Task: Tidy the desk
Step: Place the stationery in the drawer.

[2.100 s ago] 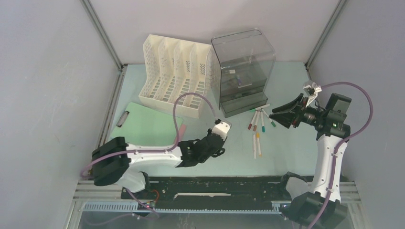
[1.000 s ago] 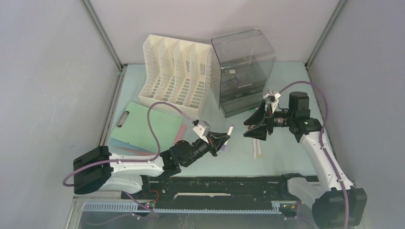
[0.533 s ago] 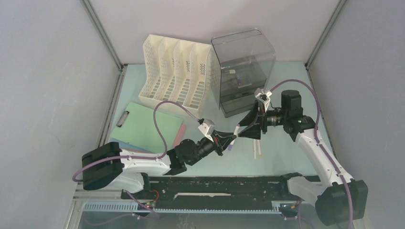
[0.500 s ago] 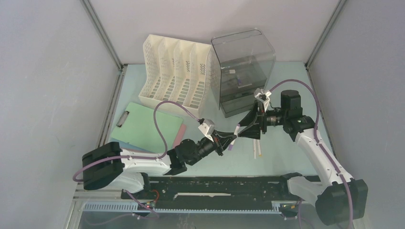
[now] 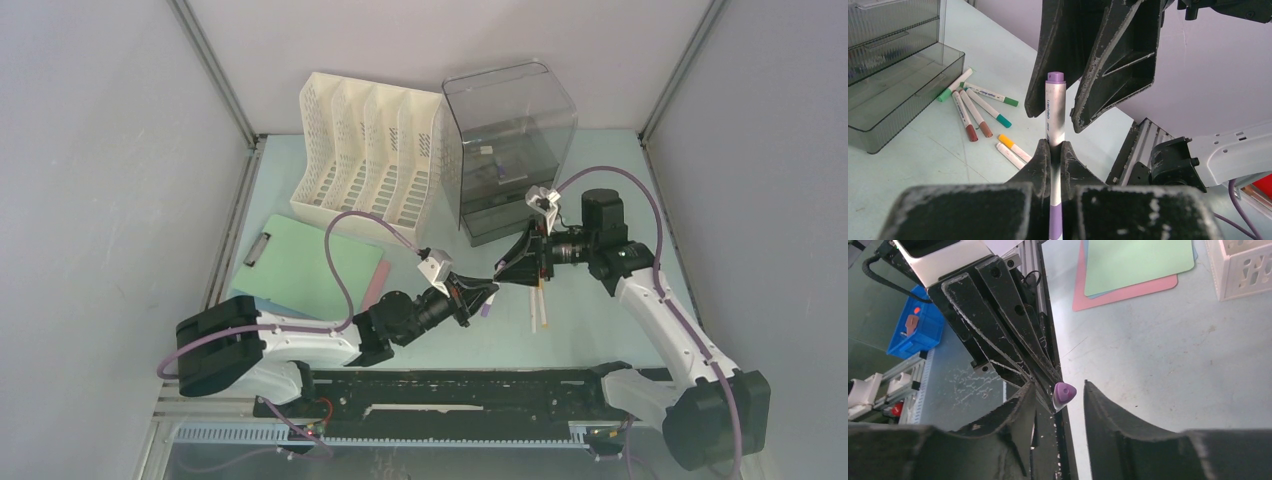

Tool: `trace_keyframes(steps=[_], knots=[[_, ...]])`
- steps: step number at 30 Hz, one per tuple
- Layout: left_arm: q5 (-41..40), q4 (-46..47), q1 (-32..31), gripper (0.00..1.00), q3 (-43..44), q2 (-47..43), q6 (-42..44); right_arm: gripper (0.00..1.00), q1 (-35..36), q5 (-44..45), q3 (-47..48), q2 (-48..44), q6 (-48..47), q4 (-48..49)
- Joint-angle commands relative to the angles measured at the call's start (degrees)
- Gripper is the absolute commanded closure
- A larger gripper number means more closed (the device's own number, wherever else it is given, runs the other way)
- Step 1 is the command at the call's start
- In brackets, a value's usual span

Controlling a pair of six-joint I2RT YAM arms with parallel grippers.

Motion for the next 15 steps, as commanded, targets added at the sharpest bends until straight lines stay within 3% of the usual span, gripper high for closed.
trace_keyframes(steps=[1,3,5,6,15], knots=[[0.45,3.12,0.19,1.0,2.21,0.18,-0.28,0.6,0.83,0.91,0.07,0.25,0.7,1.74],[0.52,3.1,0.19,1.0,2.21,0.2,-0.28,0.74,0.95,0.77,0.06,0.2,0.63,1.83],[0.49,3.12,0.19,1.0,2.13,0.12,-0.28,0.95,1.02,0.46,0.07,0.2,0.36,1.92],[0.43,3.05,0.14,0.99,2.06,0.05,-0.28,1.0,1.03,0.51,0.05,0.09,0.25,1.93],[0.57,1.58,1.66,0.33,-1.44,-4.08,-0.5,1.0,0.45,1.62,0.1,-1.24,-5.18,-0.52]])
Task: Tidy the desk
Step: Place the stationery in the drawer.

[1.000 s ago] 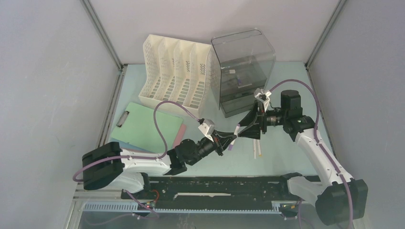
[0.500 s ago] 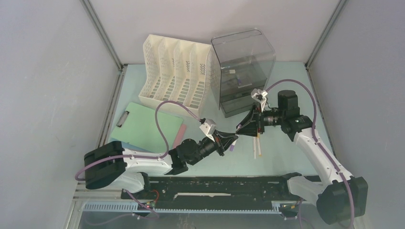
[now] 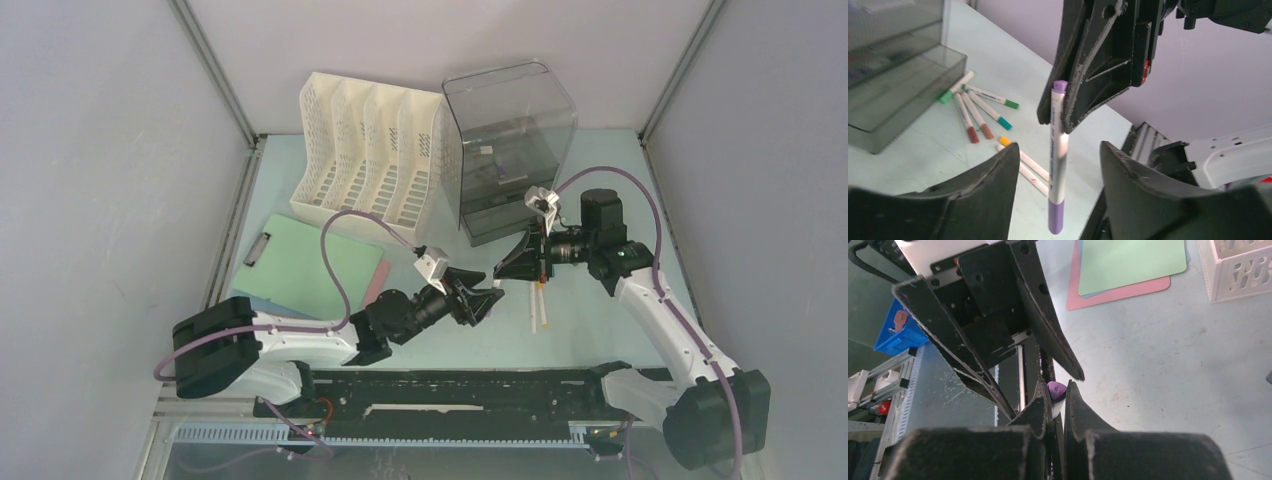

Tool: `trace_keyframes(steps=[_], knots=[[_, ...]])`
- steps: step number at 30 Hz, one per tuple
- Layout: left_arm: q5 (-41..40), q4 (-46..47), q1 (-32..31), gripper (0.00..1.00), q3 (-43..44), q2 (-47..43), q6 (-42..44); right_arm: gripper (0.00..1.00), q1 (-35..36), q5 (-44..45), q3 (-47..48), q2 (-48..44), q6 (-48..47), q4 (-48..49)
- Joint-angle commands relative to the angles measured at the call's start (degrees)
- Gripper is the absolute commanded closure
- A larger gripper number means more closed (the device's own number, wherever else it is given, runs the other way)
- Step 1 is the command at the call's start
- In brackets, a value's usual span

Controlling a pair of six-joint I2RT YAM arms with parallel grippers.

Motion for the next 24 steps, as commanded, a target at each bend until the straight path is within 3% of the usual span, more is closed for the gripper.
trace_keyframes(steps=[1,4,6,11,16,24], knots=[[0.79,1.46,1.4,0.27,-2.36,-4.64,0.16,1.0,-0.31,0.32,0.59,-1.43,-5.89,-2.23],[2.91,1.28,2.38,0.07,-4.74,-6.55,0.7,1.0,-1.15,0.79,2.37,-1.14,-11.22,-7.18],[4.31,0.35,3.11,0.0,-5.94,-7.7,0.84,1.0,-2.09,1.06,3.69,-1.03,-15.46,-10.93],[7.73,-5.05,5.1,0.0,-7.22,-9.43,0.11,1.0,-3.65,4.8,5.94,-2.14,-23.53,-17.16],[5.7,-8.49,5.79,0.0,-9.77,-11.82,-0.92,1.0,-3.48,13.0,6.41,-4.71,-27.04,-16.77],[2.7,-8.65,5.99,0.0,-15.12,-17.3,-0.88,1.0,4.42,36.22,8.87,-4.71,-38.35,-14.09]])
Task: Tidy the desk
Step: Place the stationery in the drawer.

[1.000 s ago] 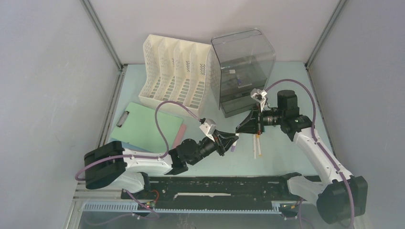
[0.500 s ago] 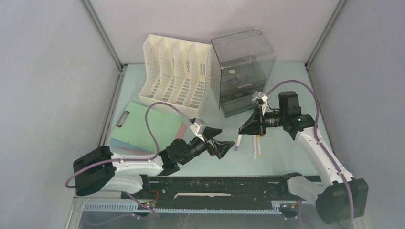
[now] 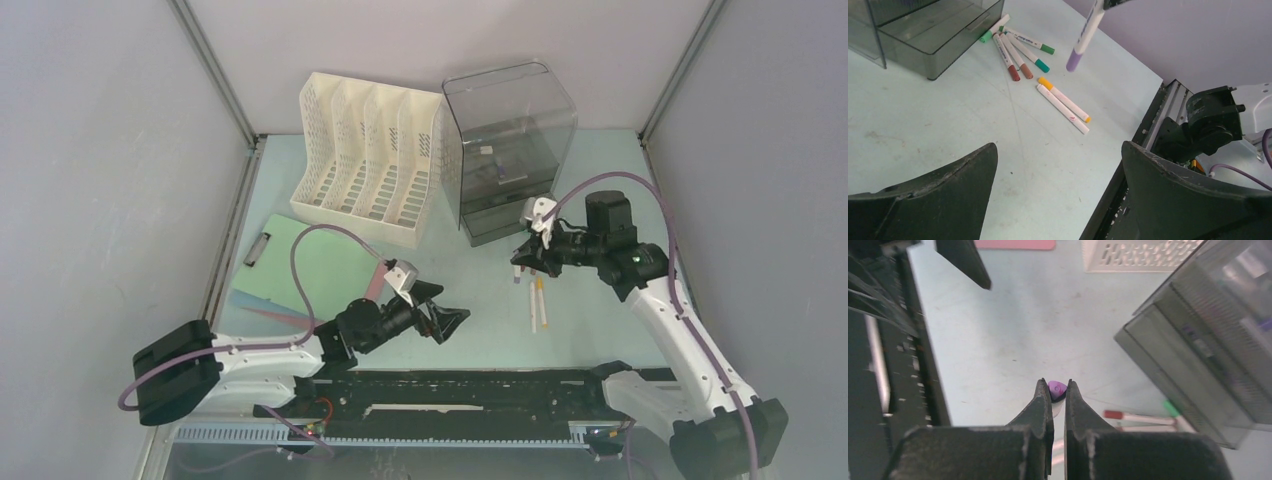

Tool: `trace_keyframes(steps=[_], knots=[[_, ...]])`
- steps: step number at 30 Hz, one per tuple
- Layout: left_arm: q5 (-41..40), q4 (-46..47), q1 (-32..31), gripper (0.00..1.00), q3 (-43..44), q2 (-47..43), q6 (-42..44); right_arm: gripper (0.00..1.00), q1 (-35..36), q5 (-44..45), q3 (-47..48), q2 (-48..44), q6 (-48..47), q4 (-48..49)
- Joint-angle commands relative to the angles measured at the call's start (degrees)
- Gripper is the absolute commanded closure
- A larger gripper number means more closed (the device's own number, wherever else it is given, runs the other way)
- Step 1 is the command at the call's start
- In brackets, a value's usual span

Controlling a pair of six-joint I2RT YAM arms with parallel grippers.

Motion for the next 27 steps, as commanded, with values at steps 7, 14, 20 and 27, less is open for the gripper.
trace_keyframes(steps=[7,14,20,27], knots=[[-3.38,0.65,0.44,0.0,-4.98,-7.14,0.06,1.0,9.22,29.02,6.83,4.74,-13.78,10.11],[-3.74,0.65,0.44,0.0,-7.18,-9.46,-0.63,1.0,12.18,35.64,8.63,10.98,-18.51,17.67],[-4.0,0.65,0.46,0.0,-8.44,-10.69,-1.22,1.0,13.33,38.6,8.69,16.38,-21.88,22.84],[-4.49,0.65,0.46,0.0,-9.35,-11.82,-0.97,1.0,13.38,40.41,8.69,24.02,-24.89,28.4]])
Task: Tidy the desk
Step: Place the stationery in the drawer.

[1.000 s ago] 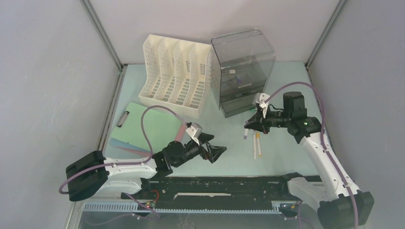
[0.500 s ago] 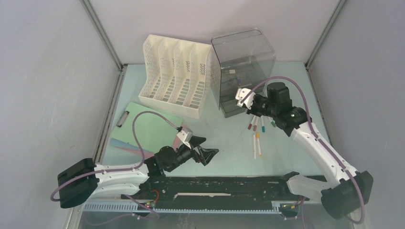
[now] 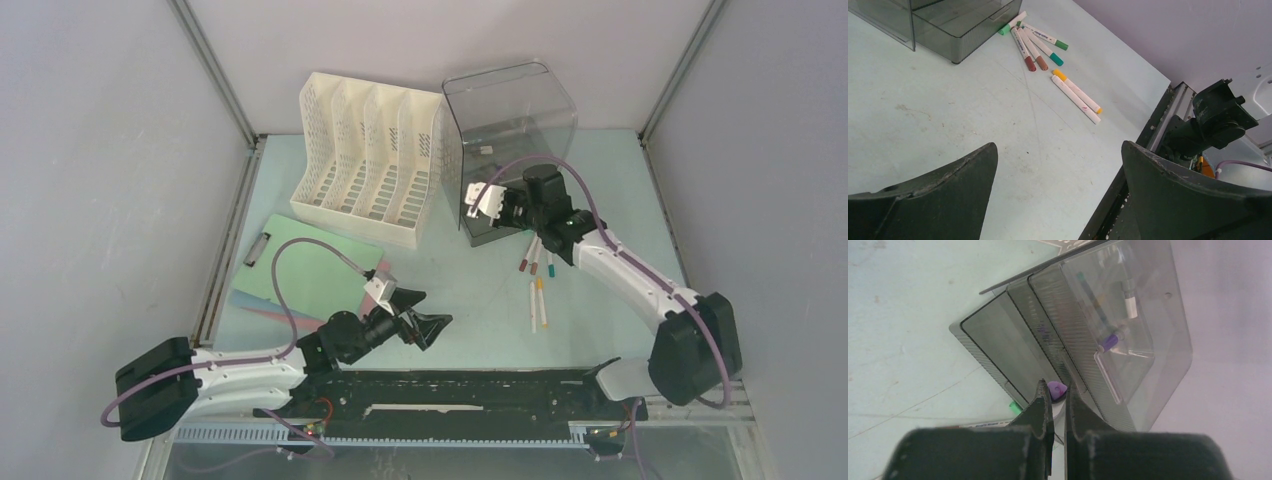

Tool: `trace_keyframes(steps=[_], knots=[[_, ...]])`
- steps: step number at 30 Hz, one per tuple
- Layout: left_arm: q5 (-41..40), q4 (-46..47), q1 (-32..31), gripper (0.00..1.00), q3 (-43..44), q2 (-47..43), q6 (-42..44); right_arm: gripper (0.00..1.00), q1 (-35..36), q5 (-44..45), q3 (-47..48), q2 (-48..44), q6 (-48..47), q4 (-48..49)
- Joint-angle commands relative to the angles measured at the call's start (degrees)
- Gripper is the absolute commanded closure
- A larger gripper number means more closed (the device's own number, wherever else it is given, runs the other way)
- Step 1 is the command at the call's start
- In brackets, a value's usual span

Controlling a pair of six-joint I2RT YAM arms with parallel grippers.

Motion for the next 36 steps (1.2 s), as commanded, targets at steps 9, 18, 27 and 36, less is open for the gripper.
trace_keyframes(steps=[9,18,27,36], knots=[[-2.43,0.91,0.25,0.0,-0.48,-1.46,0.54,0.91,0.49,6.27,1.94,10.59,-4.59,11.6],[-0.96,0.0,0.6,0.0,0.93,-1.43,0.55,0.27,0.88,5.31,1.98,11.38,-0.15,8.23],[0.14,-0.36,1.52,0.0,0.88,-1.27,0.1,0.01,-1.63,-14.11,1.96,-4.56,11.14,-12.82],[2.79,0.09,3.99,0.0,1.92,-0.15,-0.12,0.0,-17.37,-44.57,1.93,-13.77,12.97,-34.15]])
